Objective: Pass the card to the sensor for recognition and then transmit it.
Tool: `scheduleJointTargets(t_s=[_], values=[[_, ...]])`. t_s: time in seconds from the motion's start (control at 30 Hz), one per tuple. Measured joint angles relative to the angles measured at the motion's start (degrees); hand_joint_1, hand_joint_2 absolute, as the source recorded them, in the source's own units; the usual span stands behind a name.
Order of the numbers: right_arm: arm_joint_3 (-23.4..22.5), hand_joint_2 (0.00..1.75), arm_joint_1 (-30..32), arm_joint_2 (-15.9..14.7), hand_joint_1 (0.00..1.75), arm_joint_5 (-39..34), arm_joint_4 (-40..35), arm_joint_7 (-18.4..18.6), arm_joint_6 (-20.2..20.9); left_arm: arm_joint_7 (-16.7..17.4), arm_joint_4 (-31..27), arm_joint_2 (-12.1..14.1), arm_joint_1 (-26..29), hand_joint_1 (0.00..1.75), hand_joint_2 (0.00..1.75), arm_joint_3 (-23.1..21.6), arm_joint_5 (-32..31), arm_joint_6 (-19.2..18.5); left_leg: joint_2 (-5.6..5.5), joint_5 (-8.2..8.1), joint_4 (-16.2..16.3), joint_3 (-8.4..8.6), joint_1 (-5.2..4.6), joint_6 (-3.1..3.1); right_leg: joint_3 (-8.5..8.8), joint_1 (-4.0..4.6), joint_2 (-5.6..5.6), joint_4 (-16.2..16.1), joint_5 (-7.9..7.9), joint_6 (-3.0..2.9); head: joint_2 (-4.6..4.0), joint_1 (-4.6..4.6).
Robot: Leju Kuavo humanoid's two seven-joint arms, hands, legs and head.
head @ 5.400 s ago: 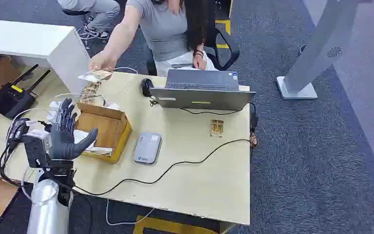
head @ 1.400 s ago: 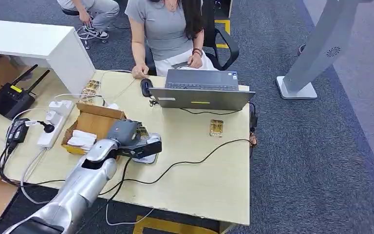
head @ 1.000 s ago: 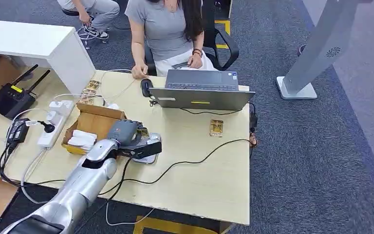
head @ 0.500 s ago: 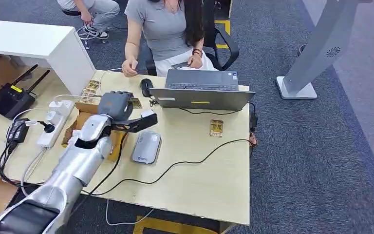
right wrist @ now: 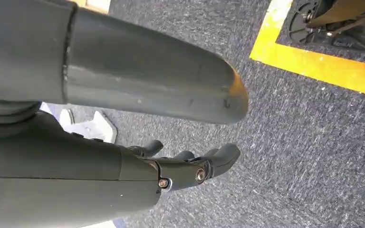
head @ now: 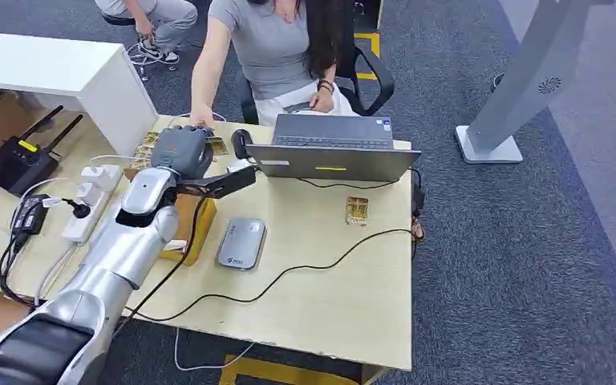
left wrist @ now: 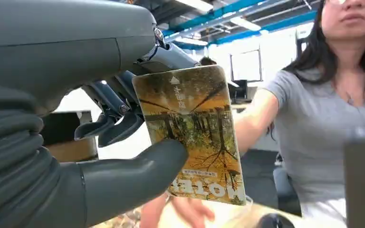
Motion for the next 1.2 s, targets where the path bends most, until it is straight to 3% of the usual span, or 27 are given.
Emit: scheduleJointTargets(t_s=[0.1,0.27,0.63,0.67,0.83,0.93,1.07,1.2], values=[[0.0,0.00,0.0,0.0,0.00,0.6,0.0,0.4,0.0,1.7,2.5,1.1,-5.0,1.75,1.75,0.2,-1.3,-0.1,0.01,0.04,0.0,-0.02,0.00,0.00,-0.02,0.03,0.01,0.0,0.07,0.01,0.00,-0.02],[-0.2,0.00,-0.2,0.0,0.00,1.1,0.0,0.8,-0.1,1.7,7.2,2.4,-10.4,1.75,1.75,0.5,-1.7,1.3,-0.01,0.06,0.0,-0.01,0.00,0.01,0.00,0.03,0.01,0.0,0.07,0.00,0.00,-0.02],[-0.5,0.00,-0.2,0.1,0.00,1.2,0.0,1.2,-0.1,1.2,9.8,2.8,-11.0,1.75,1.75,0.5,-1.7,3.1,-0.01,0.07,0.0,-0.02,-0.01,0.01,-0.01,0.03,0.00,0.0,0.07,0.00,0.00,-0.02],[-0.7,0.00,-0.2,0.1,0.00,1.3,0.0,1.2,-0.1,1.2,10.6,2.9,-10.9,0.00,1.75,0.5,-1.7,3.3,-0.01,0.06,0.0,-0.05,-0.01,0.02,-0.01,0.02,0.00,0.0,0.07,0.01,0.00,0.00],[-1.1,0.00,-0.2,0.2,0.00,1.8,0.0,1.3,-0.2,0.7,11.3,2.9,-9.5,0.00,1.75,1.9,-1.5,4.7,-0.02,0.06,0.0,-0.04,-0.02,0.02,-0.02,0.01,0.00,0.0,0.07,0.01,0.00,-0.02],[-1.6,0.00,-0.2,0.2,0.00,1.7,0.0,1.4,-0.5,-1.6,9.6,2.5,-7.0,0.00,1.75,2.6,0.0,5.4,0.01,0.06,0.0,-0.01,-0.03,0.02,0.00,0.00,0.01,0.0,0.08,0.01,0.00,-0.02],[-3.0,0.00,-0.2,0.5,0.00,1.4,0.0,1.7,-0.7,-5.2,-0.3,1.7,2.1,0.00,1.75,3.6,3.4,7.4,0.02,0.04,0.0,-0.01,-0.04,0.01,-0.01,-0.01,0.04,0.0,0.05,0.03,0.00,0.02],[-4.7,0.00,0.0,1.0,0.00,0.5,0.0,2.1,-1.6,-8.5,-14.8,0.9,17.4,0.00,1.75,4.3,5.3,13.0,0.25,-0.16,-0.1,0.04,-0.08,0.02,-0.02,-0.05,0.30,0.0,-0.03,0.02,0.00,0.11]])
